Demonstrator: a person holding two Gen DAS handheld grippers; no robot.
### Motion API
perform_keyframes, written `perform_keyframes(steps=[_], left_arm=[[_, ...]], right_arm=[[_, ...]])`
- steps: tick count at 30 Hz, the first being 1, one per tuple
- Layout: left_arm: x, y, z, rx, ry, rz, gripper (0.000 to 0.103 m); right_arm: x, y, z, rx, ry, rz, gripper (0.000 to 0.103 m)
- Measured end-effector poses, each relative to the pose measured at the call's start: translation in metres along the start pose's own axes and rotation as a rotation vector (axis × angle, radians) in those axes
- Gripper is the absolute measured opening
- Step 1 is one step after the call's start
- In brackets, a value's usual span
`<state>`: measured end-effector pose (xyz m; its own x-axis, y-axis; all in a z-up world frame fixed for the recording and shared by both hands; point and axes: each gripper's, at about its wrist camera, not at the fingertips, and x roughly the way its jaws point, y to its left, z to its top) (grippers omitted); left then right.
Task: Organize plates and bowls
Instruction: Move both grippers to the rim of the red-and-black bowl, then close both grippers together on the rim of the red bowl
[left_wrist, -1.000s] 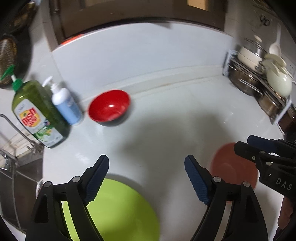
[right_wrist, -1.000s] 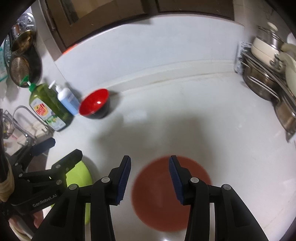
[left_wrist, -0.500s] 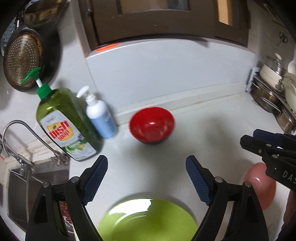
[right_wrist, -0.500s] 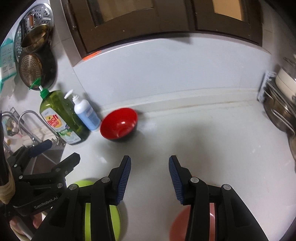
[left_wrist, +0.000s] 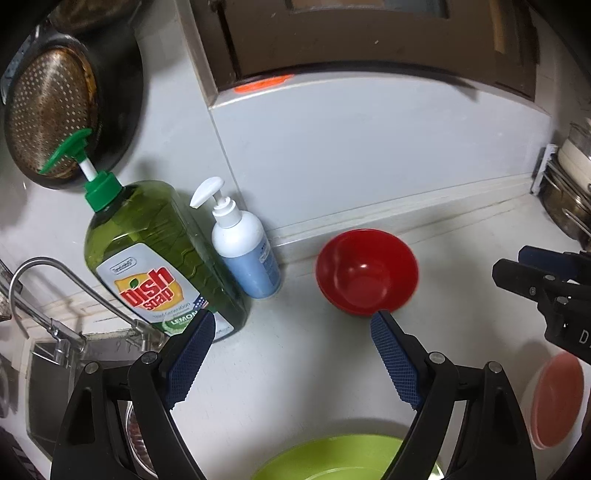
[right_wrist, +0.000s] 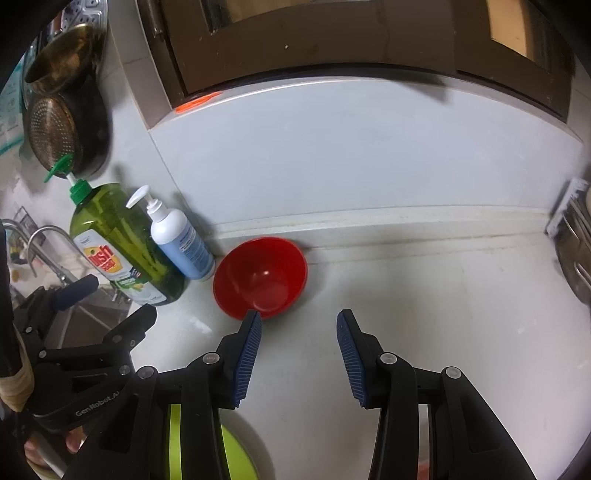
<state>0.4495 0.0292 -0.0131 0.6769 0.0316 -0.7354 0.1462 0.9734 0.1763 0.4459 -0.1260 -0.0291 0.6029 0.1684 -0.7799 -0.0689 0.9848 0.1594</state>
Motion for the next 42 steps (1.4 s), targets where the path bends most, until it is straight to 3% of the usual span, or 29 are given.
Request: perform_keyframes(steps=[22,26,36,42], left_arm=[[0.106,-0.011,0.017,0.036,0.096,0.015,0.084],[0.12,-0.018,0.018,0.053,0.113,0.009,0.081],[0.146,-0.031,0.02,0.059,0.177,-0.046,0.061],[0.165,-0.03,0.021,0.022,0.232,-0.113,0.036]], right_arm=[[0.113,-0.014,0.023,0.047,0.175,0.009,0.043],[0.124,-0.015,0.023,0.039,0.188,0.017,0.036],[0.141,-0.021,0.022,0.063,0.235,0.038,0.02],[0.146,-0.022,0.024,0.074,0.246,0.041,0.013]])
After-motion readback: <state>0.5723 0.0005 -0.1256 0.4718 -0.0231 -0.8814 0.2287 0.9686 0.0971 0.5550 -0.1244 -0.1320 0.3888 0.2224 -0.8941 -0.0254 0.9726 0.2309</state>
